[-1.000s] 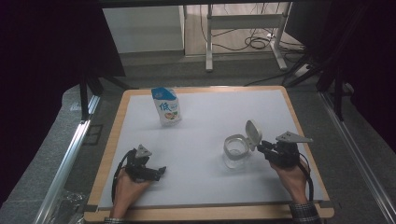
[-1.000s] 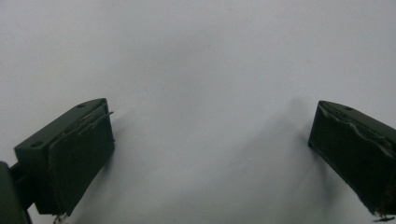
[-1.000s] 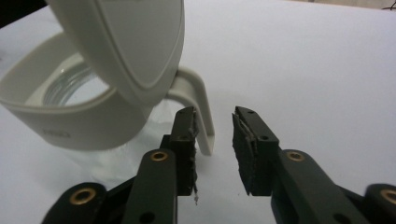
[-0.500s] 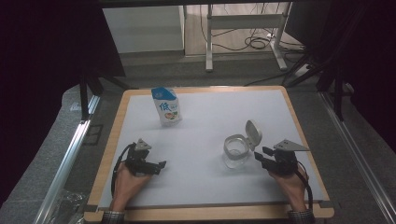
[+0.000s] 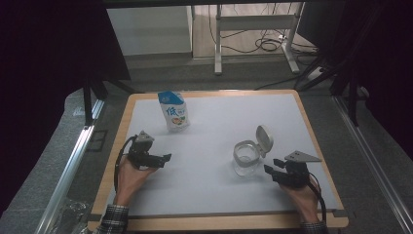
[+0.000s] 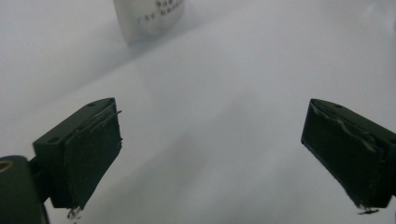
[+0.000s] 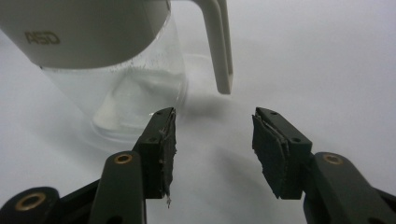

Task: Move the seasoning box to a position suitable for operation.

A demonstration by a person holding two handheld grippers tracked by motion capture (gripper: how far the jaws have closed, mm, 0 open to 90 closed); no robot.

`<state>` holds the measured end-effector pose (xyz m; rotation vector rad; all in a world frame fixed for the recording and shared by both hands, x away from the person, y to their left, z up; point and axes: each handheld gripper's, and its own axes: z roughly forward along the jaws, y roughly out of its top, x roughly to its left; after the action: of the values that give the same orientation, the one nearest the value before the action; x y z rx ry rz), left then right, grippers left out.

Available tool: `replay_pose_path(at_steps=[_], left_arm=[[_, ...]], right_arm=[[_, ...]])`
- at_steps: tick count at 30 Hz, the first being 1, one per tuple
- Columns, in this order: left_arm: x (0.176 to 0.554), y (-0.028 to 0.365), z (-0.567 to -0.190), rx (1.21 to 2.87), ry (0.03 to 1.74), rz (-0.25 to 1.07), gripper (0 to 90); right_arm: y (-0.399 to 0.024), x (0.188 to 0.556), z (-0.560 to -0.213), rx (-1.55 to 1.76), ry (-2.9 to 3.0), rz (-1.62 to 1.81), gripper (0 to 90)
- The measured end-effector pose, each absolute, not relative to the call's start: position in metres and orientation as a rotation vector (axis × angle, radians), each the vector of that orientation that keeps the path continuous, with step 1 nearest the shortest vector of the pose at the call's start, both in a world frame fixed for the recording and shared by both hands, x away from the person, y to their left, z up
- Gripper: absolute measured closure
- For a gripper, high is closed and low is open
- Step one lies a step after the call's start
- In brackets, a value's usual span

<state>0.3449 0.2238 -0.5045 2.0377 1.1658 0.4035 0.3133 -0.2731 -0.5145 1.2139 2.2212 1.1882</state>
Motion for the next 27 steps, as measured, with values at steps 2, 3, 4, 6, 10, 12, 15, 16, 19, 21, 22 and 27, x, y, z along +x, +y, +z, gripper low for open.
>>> replay_pose_path(at_steps=[2,3,4,6,10,12,15,16,19,21,22,27], left_arm=[[0.35,0.225,-0.501,2.039,1.163,0.411,7.1],[0.353,0.225,-0.5,2.042,1.16,0.414,7.6],[0.356,0.226,-0.498,2.05,1.155,0.412,7.7],[0.359,0.226,-0.496,2.054,1.153,0.41,7.9],[0.372,0.227,-0.485,2.049,1.127,0.412,9.3],[0.378,0.227,-0.481,2.047,1.127,0.422,9.3],[0.386,0.228,-0.477,2.03,1.119,0.426,10.4],[0.388,0.229,-0.476,2.024,1.115,0.426,10.6],[0.395,0.23,-0.473,2.016,1.109,0.427,12.2],[0.399,0.231,-0.472,2.011,1.109,0.427,13.4],[0.399,0.231,-0.472,2.011,1.109,0.427,13.9],[0.413,0.233,-0.464,1.998,1.094,0.431,18.3]], right_arm=[[-0.274,0.313,-0.516,1.223,2.229,1.198,49.6],[-0.274,0.312,-0.517,1.227,2.23,1.199,49.6],[-0.275,0.312,-0.517,1.229,2.231,1.201,49.3],[-0.275,0.312,-0.518,1.23,2.234,1.204,48.8],[-0.275,0.313,-0.521,1.238,2.25,1.179,46.2],[-0.274,0.313,-0.523,1.236,2.261,1.155,45.3],[-0.272,0.313,-0.526,1.236,2.273,1.137,44.5],[-0.272,0.313,-0.526,1.231,2.276,1.127,44.3],[-0.272,0.313,-0.527,1.228,2.276,1.109,43.9],[-0.272,0.313,-0.528,1.23,2.277,1.104,43.8],[-0.272,0.313,-0.528,1.23,2.277,1.104,43.8],[-0.273,0.313,-0.53,1.224,2.273,1.105,43.0]])
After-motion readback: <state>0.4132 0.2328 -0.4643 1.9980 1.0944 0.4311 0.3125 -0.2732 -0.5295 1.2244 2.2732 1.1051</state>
